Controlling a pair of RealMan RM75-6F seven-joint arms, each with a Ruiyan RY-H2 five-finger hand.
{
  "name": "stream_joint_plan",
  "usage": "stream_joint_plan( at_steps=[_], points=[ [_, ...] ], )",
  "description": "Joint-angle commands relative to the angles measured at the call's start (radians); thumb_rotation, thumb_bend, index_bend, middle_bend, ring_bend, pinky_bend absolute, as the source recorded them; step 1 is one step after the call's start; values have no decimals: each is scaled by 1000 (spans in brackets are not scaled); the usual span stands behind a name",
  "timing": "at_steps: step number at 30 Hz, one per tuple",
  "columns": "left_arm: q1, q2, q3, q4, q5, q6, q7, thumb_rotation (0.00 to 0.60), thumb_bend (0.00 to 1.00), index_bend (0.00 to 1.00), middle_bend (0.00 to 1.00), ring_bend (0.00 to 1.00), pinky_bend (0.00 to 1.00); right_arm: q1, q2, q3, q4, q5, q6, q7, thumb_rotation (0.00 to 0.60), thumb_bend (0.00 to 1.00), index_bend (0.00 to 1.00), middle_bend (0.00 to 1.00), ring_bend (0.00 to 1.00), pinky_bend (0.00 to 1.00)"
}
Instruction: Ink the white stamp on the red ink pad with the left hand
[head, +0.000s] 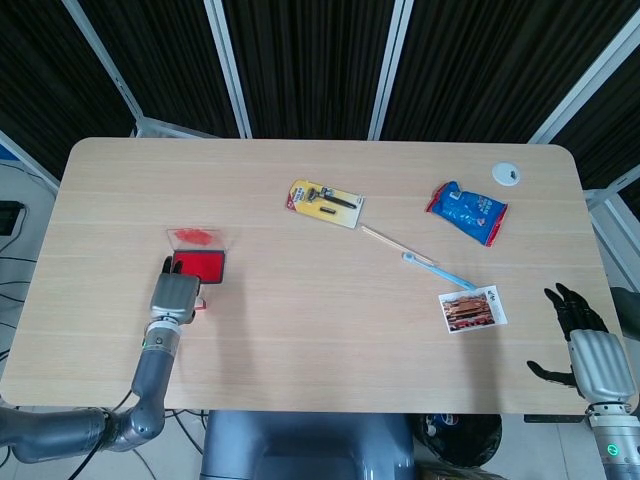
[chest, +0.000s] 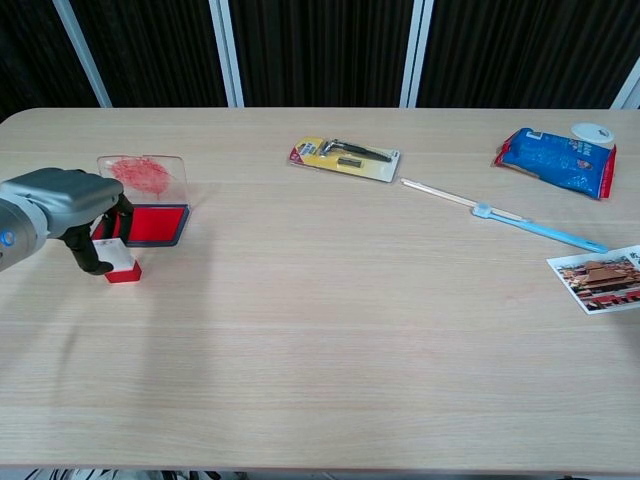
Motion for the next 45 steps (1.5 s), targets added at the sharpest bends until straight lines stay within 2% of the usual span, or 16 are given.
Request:
stream_joint_plan(
  at_steps=[1, 8, 20, 31, 35, 45],
  points=[
    [-1, -2, 1, 3, 2, 1, -1, 600, 270, 486, 490, 88, 0, 0, 0, 0, 0, 1, 0, 1, 600, 77, 0, 0, 0, 177],
    [-4, -12, 8, 14, 8, -1, 0, 600, 295, 508, 506, 97, 0, -1, 1, 1, -3, 5, -1, 5, 600, 83, 0, 0, 0, 177],
    [-1, -9, 17, 21, 24, 8, -5, 600, 458, 565, 550, 121, 0, -2, -1, 3, -1, 7, 3, 10, 600, 91, 0, 0, 0, 177],
    [0, 8, 39, 14, 120, 42, -11, 600, 562, 599, 586, 150, 0, -3, -1, 5, -1, 8, 5, 19, 600, 91, 0, 0, 0, 177],
    [3, 27, 47, 13, 178, 41, -40, 600, 568, 602, 590, 154, 0, -3, 0, 5, 0, 7, 5, 22, 600, 91, 0, 0, 0, 177],
    [-26, 119, 15, 36, 227, -58, -112, 600, 567, 604, 593, 154, 0, -3, 1, 7, 1, 13, 1, 29, 600, 91, 0, 0, 0, 177]
  ],
)
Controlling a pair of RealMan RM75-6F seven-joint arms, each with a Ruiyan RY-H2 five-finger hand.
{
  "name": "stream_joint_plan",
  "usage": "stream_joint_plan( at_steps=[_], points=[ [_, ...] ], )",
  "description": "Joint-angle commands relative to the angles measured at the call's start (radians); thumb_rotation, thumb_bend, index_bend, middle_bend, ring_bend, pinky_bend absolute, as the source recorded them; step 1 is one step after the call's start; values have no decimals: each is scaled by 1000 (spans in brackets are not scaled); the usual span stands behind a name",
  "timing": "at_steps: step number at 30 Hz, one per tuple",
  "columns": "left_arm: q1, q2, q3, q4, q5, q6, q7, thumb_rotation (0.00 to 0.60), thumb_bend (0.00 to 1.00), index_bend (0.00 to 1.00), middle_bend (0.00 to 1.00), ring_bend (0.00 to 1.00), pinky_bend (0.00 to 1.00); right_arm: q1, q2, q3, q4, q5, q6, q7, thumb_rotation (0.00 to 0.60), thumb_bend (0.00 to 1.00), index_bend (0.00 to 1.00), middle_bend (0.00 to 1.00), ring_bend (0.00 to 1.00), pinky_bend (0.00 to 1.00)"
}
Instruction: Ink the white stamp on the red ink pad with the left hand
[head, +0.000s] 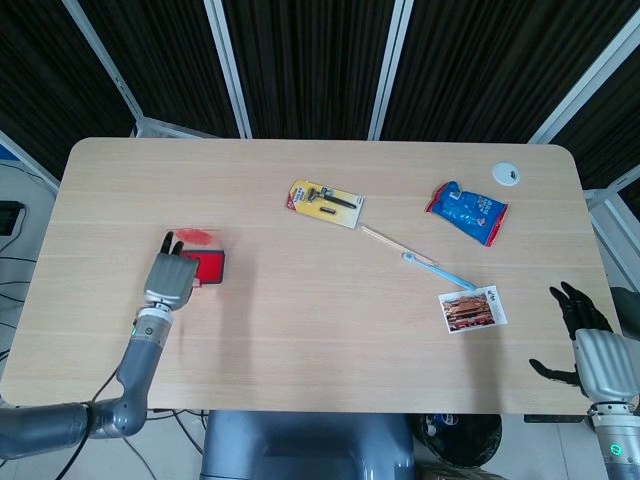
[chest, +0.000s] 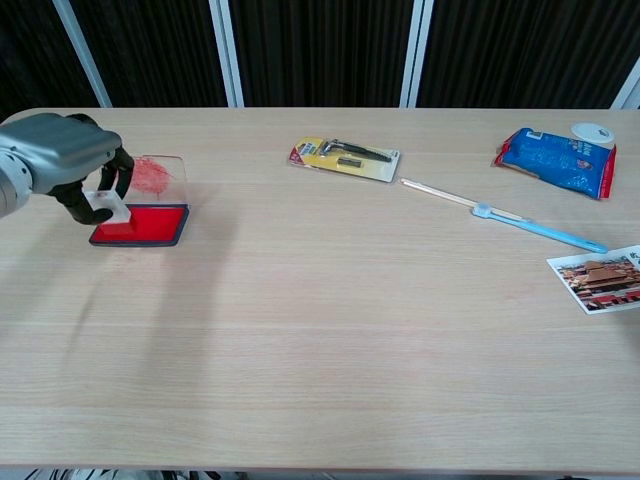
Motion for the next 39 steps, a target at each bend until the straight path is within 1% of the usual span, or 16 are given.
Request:
stream_joint_plan(
  at_steps=[1, 5, 9, 16, 21, 29, 39],
  points=[
    [-12, 19, -18, 24, 4, -31, -26, 600, 567, 604, 593, 154, 0, 0, 0, 0, -1, 1, -1, 1, 600, 91, 0, 0, 0, 177],
    [-28, 21, -36, 73, -9, -80, -54, 600, 567, 605, 595, 154, 0, 0, 1, 0, -3, 2, -3, 1, 600, 91, 0, 0, 0, 177],
    [-48, 9, -44, 128, -21, -133, -68, 600, 567, 607, 598, 154, 0, 0, 1, 0, -5, 6, -6, 0, 600, 91, 0, 0, 0, 177],
    [-76, -27, -36, 210, -24, -203, -78, 600, 567, 612, 604, 154, 0, 1, 3, 2, -11, 19, -13, 2, 600, 91, 0, 0, 0, 177],
    [-80, -56, -23, 257, -21, -224, -88, 600, 567, 617, 609, 164, 4, 1, 4, 3, -13, 23, -15, 0, 600, 91, 0, 0, 0, 177],
    [-78, -82, -16, 307, -12, -228, -103, 600, 569, 621, 613, 166, 8, 2, 7, 3, -17, 28, -23, 7, 600, 91, 0, 0, 0, 177],
    [-73, -100, -5, 323, -3, -243, -120, 600, 569, 624, 617, 167, 8, 3, 10, 4, -22, 33, -29, 17, 600, 91, 0, 0, 0, 177]
  ],
)
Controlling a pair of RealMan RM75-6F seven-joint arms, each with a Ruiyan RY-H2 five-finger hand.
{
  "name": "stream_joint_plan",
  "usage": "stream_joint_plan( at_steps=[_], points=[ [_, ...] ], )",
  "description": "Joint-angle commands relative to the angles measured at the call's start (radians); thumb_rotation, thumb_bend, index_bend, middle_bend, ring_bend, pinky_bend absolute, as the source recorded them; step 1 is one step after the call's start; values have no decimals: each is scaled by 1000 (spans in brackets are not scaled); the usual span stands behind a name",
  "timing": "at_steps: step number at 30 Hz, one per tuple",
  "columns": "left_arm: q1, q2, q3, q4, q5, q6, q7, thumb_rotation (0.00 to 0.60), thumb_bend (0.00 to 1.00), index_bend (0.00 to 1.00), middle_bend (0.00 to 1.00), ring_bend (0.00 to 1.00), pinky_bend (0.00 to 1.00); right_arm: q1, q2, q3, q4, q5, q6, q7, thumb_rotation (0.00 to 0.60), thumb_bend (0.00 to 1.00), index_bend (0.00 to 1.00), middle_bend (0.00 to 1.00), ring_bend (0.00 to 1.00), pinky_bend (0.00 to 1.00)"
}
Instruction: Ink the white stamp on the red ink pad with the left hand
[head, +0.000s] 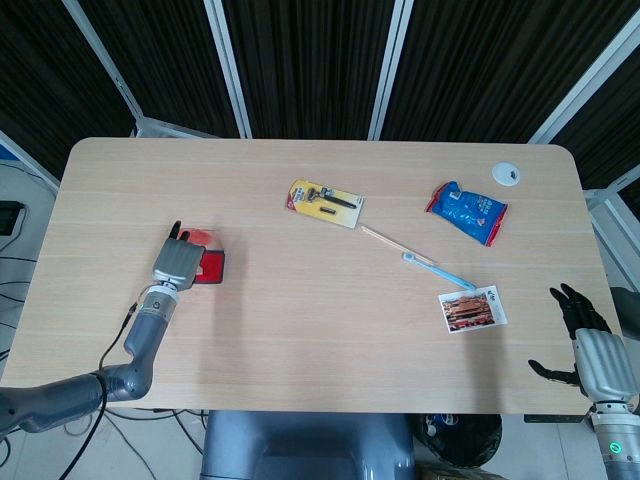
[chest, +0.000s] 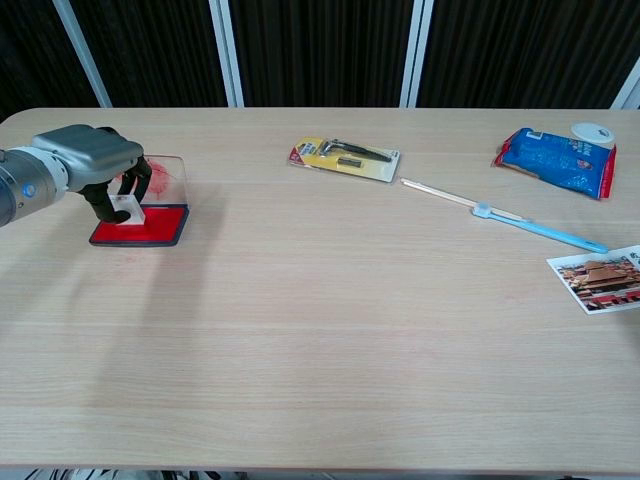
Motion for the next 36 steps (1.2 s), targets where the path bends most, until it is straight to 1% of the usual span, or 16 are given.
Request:
stream_joint_plan(
  at_steps=[1, 2, 3, 5, 7, 8, 10, 17, 36],
  points=[
    [2, -3, 4, 2, 5, 2, -1, 600, 569, 624, 617, 167, 8, 0, 1, 0, 0, 0, -1, 2, 600, 91, 0, 0, 0, 177],
    [3, -3, 4, 1, 7, 4, -1, 600, 569, 625, 618, 167, 9, 0, 1, 0, 0, 0, -2, 3, 600, 92, 0, 0, 0, 177],
    [4, -3, 5, 0, 9, 6, -2, 600, 569, 628, 621, 179, 30, 0, 1, 0, 0, 0, -2, 3, 600, 92, 0, 0, 0, 177],
    [6, -1, 5, -3, 19, 13, -7, 600, 575, 637, 629, 223, 124, 1, 2, 0, 0, 0, -2, 4, 600, 91, 0, 0, 0, 177],
    [9, -1, 6, -3, 33, 23, -13, 600, 582, 648, 641, 300, 283, 0, 2, 0, 0, 0, -2, 4, 600, 92, 0, 0, 0, 177],
    [11, -3, 5, -2, 42, 30, -20, 600, 582, 653, 647, 334, 344, 1, 1, 0, 0, 0, -2, 5, 600, 92, 0, 0, 0, 177],
    [13, -5, 5, 1, 51, 36, -25, 600, 583, 661, 658, 384, 424, 1, 1, 0, 0, 0, -3, 6, 600, 91, 0, 0, 0, 177],
    [11, -10, 5, 10, 62, 24, -31, 600, 583, 665, 663, 411, 459, 1, 1, 0, 0, 1, -3, 6, 600, 92, 0, 0, 0, 177],
    [-1, -20, 0, 61, 60, -32, -40, 600, 593, 675, 670, 411, 460, 0, 1, 1, -3, 6, -4, 5, 600, 91, 0, 0, 0, 177]
  ],
)
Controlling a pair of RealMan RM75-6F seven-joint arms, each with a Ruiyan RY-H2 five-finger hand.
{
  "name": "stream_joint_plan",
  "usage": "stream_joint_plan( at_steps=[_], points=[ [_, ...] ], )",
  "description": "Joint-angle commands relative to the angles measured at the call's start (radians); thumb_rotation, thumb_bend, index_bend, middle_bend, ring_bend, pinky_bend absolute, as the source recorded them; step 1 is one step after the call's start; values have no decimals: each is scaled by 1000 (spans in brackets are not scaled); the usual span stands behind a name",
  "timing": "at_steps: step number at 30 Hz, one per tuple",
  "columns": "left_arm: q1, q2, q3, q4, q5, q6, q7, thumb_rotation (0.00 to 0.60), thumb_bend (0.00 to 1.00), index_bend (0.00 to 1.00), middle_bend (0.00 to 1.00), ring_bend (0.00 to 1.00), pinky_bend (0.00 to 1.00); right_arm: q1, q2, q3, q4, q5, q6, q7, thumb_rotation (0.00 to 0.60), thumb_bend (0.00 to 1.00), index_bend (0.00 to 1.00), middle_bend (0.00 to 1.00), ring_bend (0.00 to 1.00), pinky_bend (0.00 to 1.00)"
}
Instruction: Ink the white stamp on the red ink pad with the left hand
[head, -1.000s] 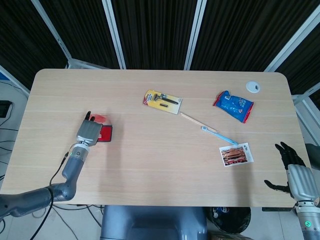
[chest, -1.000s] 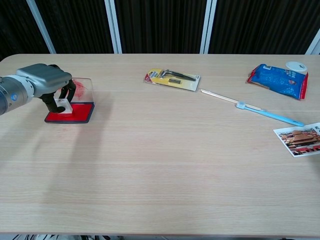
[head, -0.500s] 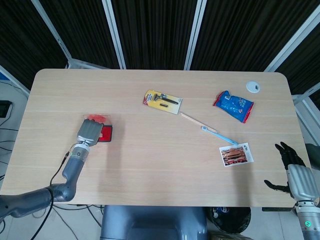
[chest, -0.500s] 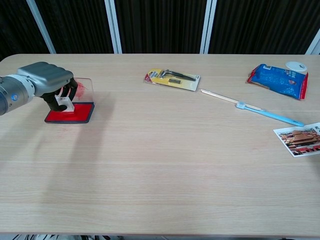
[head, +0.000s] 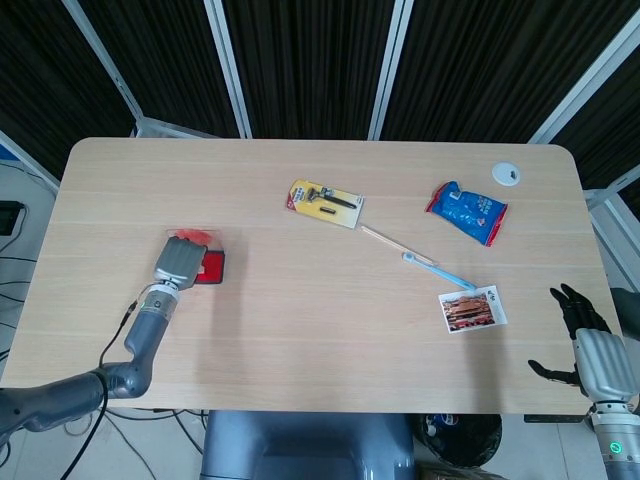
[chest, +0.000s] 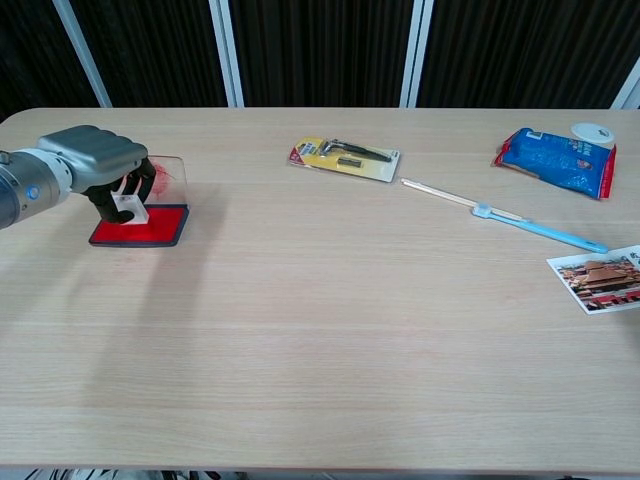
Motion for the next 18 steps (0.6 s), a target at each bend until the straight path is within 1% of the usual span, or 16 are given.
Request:
stream_joint_plan(
  at_steps=[1, 18],
  points=[
    [-1, -4, 2, 8, 4, -3, -1, 600, 593, 676, 670, 411, 460, 0, 0, 0, 0, 1, 0, 1, 600, 91, 0, 0, 0, 177],
    [2, -32, 9, 57, 19, -24, -16, 600, 594, 679, 672, 411, 460, -1, -2, 1, 0, 1, 2, 3, 600, 91, 0, 0, 0, 177]
  ],
)
